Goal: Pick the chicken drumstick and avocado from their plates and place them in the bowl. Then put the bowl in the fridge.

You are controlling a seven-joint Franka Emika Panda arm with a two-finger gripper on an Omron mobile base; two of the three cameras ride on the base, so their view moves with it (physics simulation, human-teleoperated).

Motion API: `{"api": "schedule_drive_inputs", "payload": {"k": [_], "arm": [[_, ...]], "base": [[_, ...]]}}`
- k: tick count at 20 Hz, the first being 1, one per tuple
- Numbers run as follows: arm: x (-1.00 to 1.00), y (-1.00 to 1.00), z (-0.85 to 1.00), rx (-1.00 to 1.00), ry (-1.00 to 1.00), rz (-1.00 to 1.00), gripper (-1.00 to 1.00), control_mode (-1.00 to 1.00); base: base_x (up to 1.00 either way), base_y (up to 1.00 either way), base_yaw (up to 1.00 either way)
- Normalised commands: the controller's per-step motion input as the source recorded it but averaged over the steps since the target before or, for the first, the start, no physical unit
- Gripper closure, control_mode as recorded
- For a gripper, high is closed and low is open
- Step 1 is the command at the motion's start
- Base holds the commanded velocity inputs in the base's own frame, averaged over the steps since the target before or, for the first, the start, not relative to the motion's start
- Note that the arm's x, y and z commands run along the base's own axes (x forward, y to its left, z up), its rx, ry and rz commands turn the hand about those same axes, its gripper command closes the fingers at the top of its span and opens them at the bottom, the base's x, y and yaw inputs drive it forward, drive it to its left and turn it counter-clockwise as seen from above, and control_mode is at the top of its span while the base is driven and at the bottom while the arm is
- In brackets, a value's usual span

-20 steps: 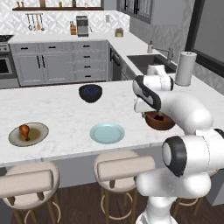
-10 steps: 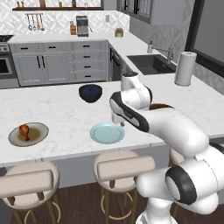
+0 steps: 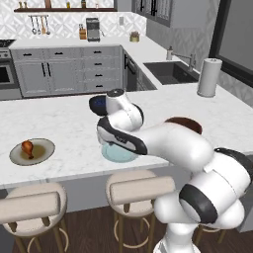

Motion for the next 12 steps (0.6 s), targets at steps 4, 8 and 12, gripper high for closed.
{"api": "schedule_drive_inputs", "payload": {"k": [4, 8, 12], "arm": [[0.17, 1.0, 0.0, 0.0, 0.0, 0.0, -1.0, -1.0], [0.0, 1.0, 0.0, 0.03, 0.0, 0.0, -1.0, -1.0], [0.0, 1.0, 0.0, 0.05, -0.05, 0.0, -1.0, -1.0]], "base": [[0.0, 0.0, 0.0], [0.0, 0.0, 0.0], [0.0, 0.0, 0.0]]}}
